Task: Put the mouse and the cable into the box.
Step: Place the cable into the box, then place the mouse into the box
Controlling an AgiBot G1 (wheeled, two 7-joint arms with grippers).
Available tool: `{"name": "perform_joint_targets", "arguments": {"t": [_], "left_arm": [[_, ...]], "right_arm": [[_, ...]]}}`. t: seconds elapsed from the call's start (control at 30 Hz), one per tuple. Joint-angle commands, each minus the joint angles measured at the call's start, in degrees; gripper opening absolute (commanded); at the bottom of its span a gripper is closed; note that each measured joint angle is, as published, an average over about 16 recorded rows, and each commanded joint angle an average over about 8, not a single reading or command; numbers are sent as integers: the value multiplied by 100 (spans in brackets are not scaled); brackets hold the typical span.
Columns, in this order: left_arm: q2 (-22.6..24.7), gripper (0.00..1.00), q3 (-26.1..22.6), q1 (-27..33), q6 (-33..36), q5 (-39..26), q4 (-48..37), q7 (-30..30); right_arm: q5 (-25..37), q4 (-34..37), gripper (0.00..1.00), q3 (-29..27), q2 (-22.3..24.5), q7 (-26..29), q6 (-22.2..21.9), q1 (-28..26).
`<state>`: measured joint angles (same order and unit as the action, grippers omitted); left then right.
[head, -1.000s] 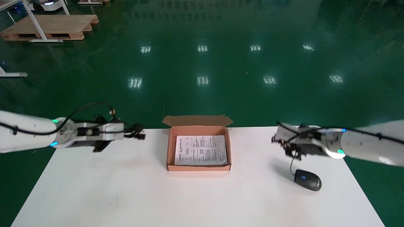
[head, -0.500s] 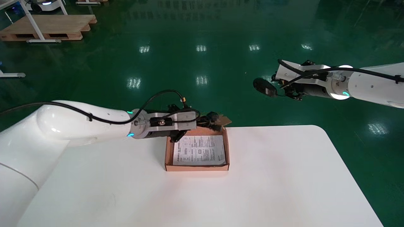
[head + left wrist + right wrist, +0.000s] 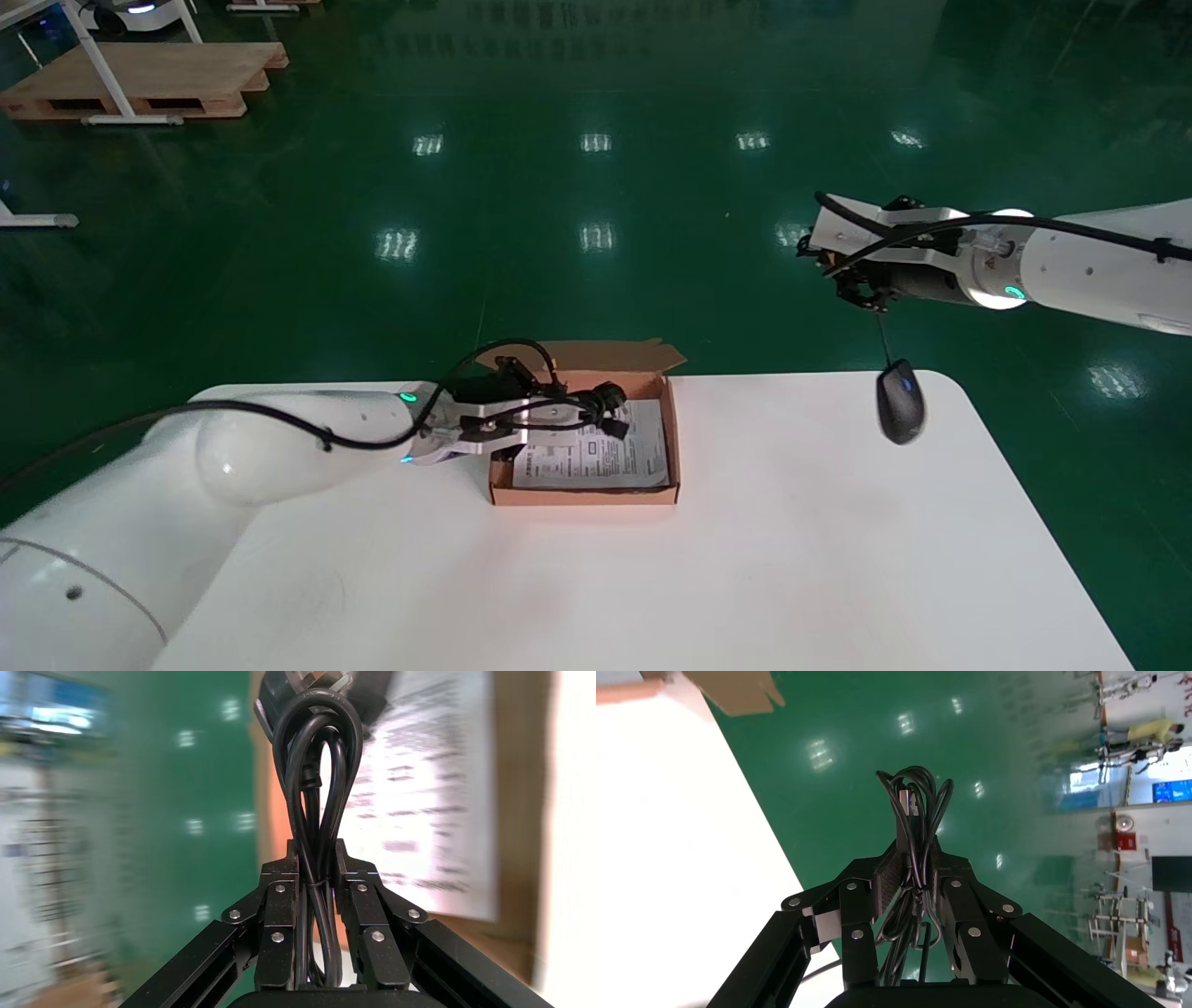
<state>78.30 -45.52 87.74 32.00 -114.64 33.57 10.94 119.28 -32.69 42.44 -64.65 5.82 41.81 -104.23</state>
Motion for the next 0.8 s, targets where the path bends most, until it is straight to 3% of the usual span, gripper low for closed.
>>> {"name": "perform_joint_targets", "arguments": {"t": [0.03, 0.37, 0.4, 0.63, 0.67, 0.8], "left_arm": [[54, 0, -252, -240, -532, -145, 103, -53], [60, 0, -1689, -198, -1318, 125, 433, -1046], [59, 8, -1808, -173, -1345, 143, 450, -1118], [70, 96, -2387, -58, -1456, 147, 447, -1367], [73, 100, -2420, -54, -1464, 143, 438, -1375], [73, 100, -2475, -41, -1481, 134, 422, -1385]], "right_arm": [[0, 0, 0, 0, 0, 0, 0, 0], [0, 0, 0, 0, 0, 0, 0, 0], [0, 0, 0, 0, 0, 0, 0, 0], [-1, 1, 0, -1, 1, 0, 5, 5], [-1, 1, 0, -1, 2, 0, 6, 6], [-2, 1, 0, -1, 2, 0, 7, 7]]}}
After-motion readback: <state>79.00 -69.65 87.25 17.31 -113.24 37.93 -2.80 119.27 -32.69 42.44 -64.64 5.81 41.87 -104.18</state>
